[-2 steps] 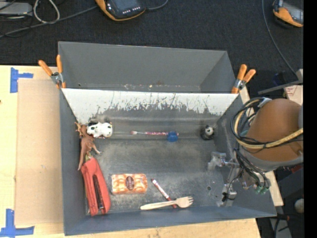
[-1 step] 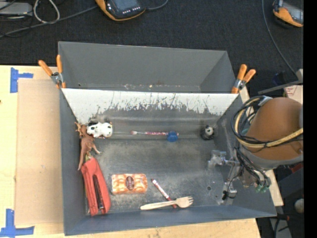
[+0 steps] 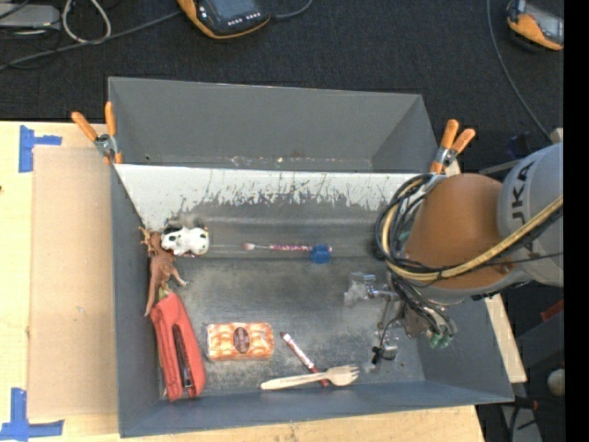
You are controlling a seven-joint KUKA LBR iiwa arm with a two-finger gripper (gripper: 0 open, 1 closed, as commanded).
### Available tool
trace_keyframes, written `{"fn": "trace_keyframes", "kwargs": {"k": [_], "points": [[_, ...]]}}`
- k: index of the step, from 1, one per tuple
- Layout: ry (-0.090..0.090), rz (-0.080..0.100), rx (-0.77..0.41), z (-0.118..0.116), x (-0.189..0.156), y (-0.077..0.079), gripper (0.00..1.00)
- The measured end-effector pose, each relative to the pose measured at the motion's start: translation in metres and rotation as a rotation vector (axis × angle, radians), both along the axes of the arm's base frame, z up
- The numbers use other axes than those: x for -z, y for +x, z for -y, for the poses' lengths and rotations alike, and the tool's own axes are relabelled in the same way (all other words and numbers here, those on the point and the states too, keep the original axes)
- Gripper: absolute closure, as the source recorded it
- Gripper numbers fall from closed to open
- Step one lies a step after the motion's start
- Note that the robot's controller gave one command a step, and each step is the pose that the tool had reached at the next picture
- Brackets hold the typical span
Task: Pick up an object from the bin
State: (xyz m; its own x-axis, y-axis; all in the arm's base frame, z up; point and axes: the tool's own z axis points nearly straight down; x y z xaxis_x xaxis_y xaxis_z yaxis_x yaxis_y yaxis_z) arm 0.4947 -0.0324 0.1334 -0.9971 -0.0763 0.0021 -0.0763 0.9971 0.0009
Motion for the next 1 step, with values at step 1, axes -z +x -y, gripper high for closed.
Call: {"fn": "trace_keyframes", "kwargs": {"k": [1], "points": [[-0.001, 0.001, 0.078, -0.0165, 0.0580, 0.0058, 0.00]]}}
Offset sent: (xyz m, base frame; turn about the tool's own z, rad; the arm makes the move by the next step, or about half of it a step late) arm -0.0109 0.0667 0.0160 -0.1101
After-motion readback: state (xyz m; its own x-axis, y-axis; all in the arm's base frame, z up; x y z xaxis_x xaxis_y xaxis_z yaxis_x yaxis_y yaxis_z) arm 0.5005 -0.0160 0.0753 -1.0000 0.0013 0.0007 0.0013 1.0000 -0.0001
